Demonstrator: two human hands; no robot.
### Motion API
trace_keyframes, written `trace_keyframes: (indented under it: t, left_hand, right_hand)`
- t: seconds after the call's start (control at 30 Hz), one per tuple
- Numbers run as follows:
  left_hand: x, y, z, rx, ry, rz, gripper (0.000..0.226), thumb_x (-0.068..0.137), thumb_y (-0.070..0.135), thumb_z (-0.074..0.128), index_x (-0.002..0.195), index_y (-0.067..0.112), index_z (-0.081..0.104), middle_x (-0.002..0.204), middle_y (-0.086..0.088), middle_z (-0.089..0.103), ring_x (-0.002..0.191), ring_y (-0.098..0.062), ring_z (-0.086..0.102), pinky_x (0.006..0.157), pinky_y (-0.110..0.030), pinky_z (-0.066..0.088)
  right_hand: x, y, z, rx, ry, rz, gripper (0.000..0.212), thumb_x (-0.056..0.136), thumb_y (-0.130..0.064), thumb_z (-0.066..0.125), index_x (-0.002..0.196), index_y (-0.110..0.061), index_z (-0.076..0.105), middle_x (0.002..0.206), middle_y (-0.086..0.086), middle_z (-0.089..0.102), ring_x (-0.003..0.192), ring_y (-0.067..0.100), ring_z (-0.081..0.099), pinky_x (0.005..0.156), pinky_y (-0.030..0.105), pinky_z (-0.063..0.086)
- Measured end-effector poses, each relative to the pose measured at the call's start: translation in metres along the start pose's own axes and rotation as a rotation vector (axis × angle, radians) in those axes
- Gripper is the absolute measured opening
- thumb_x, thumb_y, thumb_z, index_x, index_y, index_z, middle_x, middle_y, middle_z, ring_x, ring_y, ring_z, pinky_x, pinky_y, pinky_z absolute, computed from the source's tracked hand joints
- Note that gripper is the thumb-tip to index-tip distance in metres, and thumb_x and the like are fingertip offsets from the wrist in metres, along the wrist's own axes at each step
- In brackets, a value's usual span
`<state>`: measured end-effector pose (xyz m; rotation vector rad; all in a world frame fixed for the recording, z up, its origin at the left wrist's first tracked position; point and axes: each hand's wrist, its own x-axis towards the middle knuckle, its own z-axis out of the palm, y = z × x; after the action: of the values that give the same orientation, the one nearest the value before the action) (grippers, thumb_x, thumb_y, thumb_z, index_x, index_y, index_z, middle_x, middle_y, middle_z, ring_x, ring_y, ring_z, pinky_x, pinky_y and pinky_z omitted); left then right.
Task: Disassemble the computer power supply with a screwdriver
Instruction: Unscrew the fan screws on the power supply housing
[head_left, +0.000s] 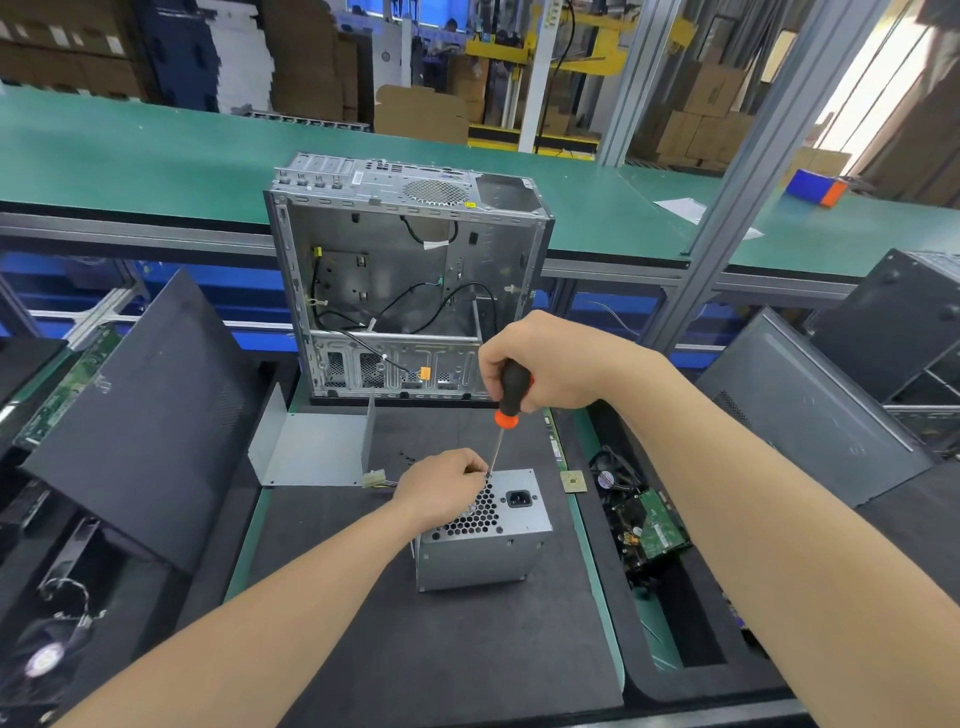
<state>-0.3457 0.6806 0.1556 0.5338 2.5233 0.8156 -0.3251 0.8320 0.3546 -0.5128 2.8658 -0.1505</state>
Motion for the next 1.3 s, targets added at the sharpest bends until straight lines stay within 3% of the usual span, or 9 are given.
trace_keyframes:
  t: [0.23, 0.37, 0.47, 0.6, 0.73, 0.9, 1.03, 1.17, 1.3]
  left_hand:
    - [-0.009, -0.006, 0.016, 0.048, 0.310, 0.136, 0.018, 0.098, 0.055, 0.054, 0.101, 0.039, 0.061, 0.099, 0.020, 0.075, 0.096, -0.011, 0.068, 0.079, -0.035, 0.054]
    - [-0.007, -0.004, 0.018, 0.149, 0.343, 0.201, 0.020, 0.104, 0.052, 0.048, 0.094, 0.035, 0.052, 0.080, 0.012, 0.073, 0.080, -0.016, 0.068, 0.073, -0.035, 0.054]
    - [-0.006, -0.004, 0.018, 0.162, 0.344, 0.209, 0.019, 0.105, 0.052, 0.048, 0.096, 0.036, 0.053, 0.080, 0.011, 0.072, 0.081, -0.016, 0.068, 0.074, -0.035, 0.054]
    - [-0.004, -0.005, 0.018, 0.173, 0.314, 0.201, 0.020, 0.107, 0.050, 0.046, 0.095, 0.035, 0.050, 0.083, 0.007, 0.073, 0.082, -0.019, 0.068, 0.077, -0.038, 0.055]
    - [-0.004, -0.005, 0.019, 0.200, 0.311, 0.205, 0.021, 0.108, 0.048, 0.044, 0.099, 0.032, 0.053, 0.087, 0.007, 0.074, 0.084, -0.021, 0.069, 0.078, -0.039, 0.055]
    - [-0.003, -0.004, 0.019, 0.210, 0.322, 0.209, 0.021, 0.108, 0.048, 0.043, 0.096, 0.032, 0.048, 0.087, 0.005, 0.074, 0.085, -0.023, 0.069, 0.074, -0.038, 0.053]
    - [-0.004, -0.004, 0.020, 0.224, 0.343, 0.221, 0.021, 0.108, 0.048, 0.044, 0.095, 0.031, 0.045, 0.085, 0.005, 0.074, 0.083, -0.023, 0.068, 0.066, -0.035, 0.046]
    - [-0.005, -0.004, 0.020, 0.223, 0.355, 0.231, 0.021, 0.108, 0.049, 0.044, 0.096, 0.031, 0.047, 0.081, 0.005, 0.073, 0.079, -0.021, 0.068, 0.068, -0.035, 0.050]
    - [-0.005, -0.004, 0.020, 0.202, 0.349, 0.231, 0.021, 0.108, 0.048, 0.045, 0.098, 0.030, 0.051, 0.084, 0.006, 0.074, 0.080, -0.019, 0.069, 0.073, -0.037, 0.054]
  right_hand:
    - [-0.001, -0.011, 0.007, -0.001, 0.017, -0.041, 0.012, 0.084, -0.018, 0.075, 0.094, -0.020, 0.068, 0.089, -0.006, 0.067, 0.086, 0.014, 0.062, 0.077, 0.041, 0.057]
    - [0.008, -0.022, 0.028, -0.326, 0.314, 0.309, 0.055, 0.099, -0.063, 0.048, 0.075, -0.013, 0.045, 0.068, 0.000, 0.045, 0.056, 0.023, 0.045, 0.048, 0.032, 0.036]
    - [0.014, -0.026, 0.031, -0.368, 0.327, 0.454, 0.052, 0.103, -0.049, 0.049, 0.070, -0.011, 0.042, 0.066, 0.003, 0.042, 0.053, 0.023, 0.042, 0.046, 0.030, 0.029]
    - [0.019, -0.024, 0.027, -0.308, 0.257, 0.280, 0.024, 0.095, -0.019, 0.058, 0.074, -0.008, 0.053, 0.066, 0.004, 0.047, 0.062, 0.029, 0.055, 0.050, 0.030, 0.042]
    - [0.015, -0.014, 0.016, -0.123, 0.144, 0.059, 0.012, 0.092, -0.021, 0.068, 0.086, -0.012, 0.065, 0.082, 0.005, 0.067, 0.079, 0.027, 0.067, 0.065, 0.039, 0.058]
    - [0.012, 0.004, 0.005, 0.016, 0.057, -0.140, 0.011, 0.086, -0.021, 0.076, 0.091, -0.025, 0.068, 0.087, -0.015, 0.064, 0.085, 0.006, 0.059, 0.073, 0.028, 0.050]
    - [0.012, 0.002, 0.009, -0.017, 0.128, -0.058, 0.017, 0.088, -0.031, 0.073, 0.095, -0.020, 0.061, 0.080, -0.011, 0.061, 0.079, 0.009, 0.061, 0.068, 0.033, 0.053]
    - [0.020, -0.020, 0.026, -0.349, 0.308, 0.345, 0.067, 0.095, -0.074, 0.042, 0.069, -0.013, 0.048, 0.063, 0.001, 0.048, 0.050, 0.020, 0.050, 0.042, 0.027, 0.034]
    - [0.027, -0.022, 0.029, -0.341, 0.277, 0.393, 0.043, 0.103, -0.038, 0.054, 0.072, -0.009, 0.049, 0.064, 0.004, 0.045, 0.049, 0.020, 0.044, 0.044, 0.027, 0.032]
